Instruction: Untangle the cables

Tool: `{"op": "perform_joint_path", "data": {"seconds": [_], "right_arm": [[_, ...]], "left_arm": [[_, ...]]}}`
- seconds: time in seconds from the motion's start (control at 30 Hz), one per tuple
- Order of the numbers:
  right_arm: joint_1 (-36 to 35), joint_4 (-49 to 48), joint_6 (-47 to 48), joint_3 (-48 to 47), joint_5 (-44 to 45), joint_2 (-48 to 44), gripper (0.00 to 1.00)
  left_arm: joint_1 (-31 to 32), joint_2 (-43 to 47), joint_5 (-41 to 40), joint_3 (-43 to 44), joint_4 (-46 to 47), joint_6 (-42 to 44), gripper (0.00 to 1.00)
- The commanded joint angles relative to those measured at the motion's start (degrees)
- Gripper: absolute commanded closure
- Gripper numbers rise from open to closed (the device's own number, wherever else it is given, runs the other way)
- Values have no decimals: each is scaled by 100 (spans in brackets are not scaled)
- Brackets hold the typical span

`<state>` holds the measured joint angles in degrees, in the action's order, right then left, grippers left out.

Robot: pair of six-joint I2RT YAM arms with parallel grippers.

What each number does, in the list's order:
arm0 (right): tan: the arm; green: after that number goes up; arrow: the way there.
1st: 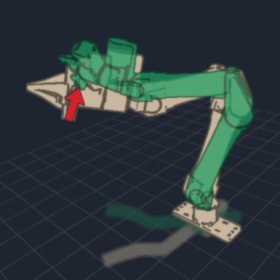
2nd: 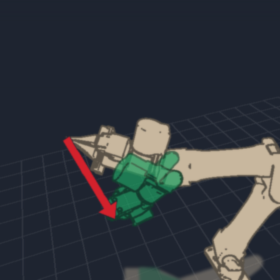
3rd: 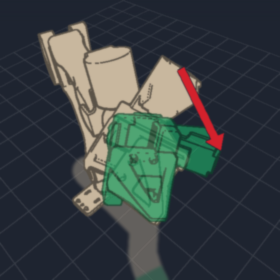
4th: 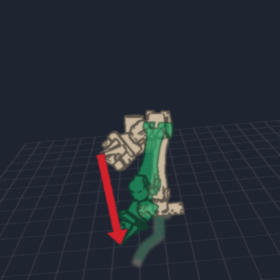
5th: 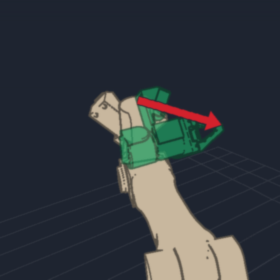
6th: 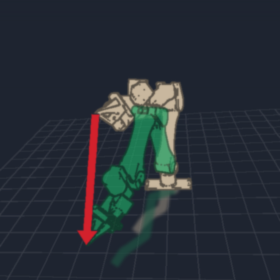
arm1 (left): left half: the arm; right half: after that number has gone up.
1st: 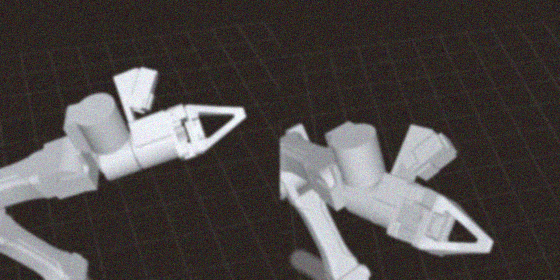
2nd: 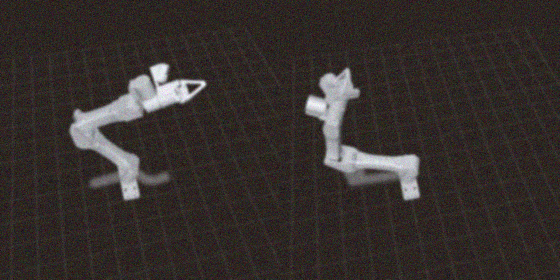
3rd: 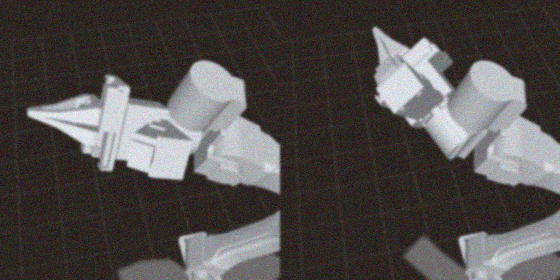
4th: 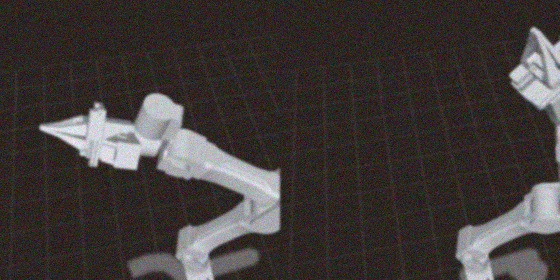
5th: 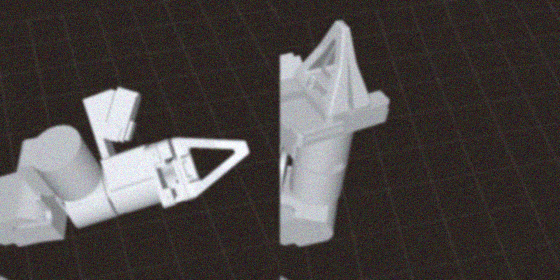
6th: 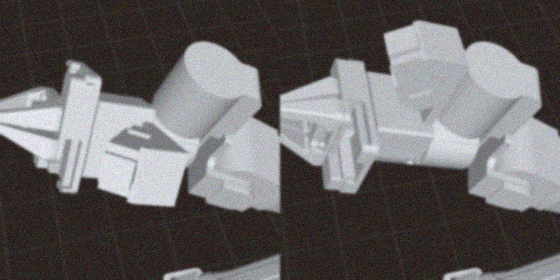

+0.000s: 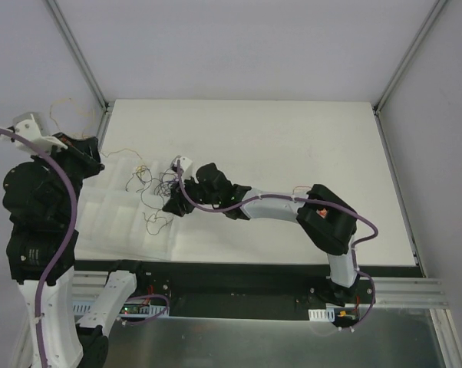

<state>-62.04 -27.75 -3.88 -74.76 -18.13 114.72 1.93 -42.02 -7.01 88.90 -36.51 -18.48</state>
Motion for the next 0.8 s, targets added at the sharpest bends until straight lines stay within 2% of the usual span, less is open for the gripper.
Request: {"op": "perform_joint_path", "data": {"seconds": [0.0, 0.17, 0.33, 0.47, 0.63, 0.77], "right_arm": [[113, 365, 256, -82, -270, -801, 49], [280, 1200, 659, -398, -209, -1065, 35], [289, 1043, 714, -565, -393, -996, 23], [333, 912, 406, -1039, -709, -706, 24], [263, -19, -191, -979, -1184, -547, 33], [228, -108, -315, -1145, -1210, -433, 35]], "left_arm": [[35, 308, 244, -575, 118, -7, 100], [35, 414, 208, -866, 109, 64, 100], [35, 396, 314, -822, 109, 38, 100], [35, 405, 331, -813, 109, 38, 100], [35, 353, 419, -752, 109, -24, 100], [35, 335, 507, -743, 109, -94, 100]]}}
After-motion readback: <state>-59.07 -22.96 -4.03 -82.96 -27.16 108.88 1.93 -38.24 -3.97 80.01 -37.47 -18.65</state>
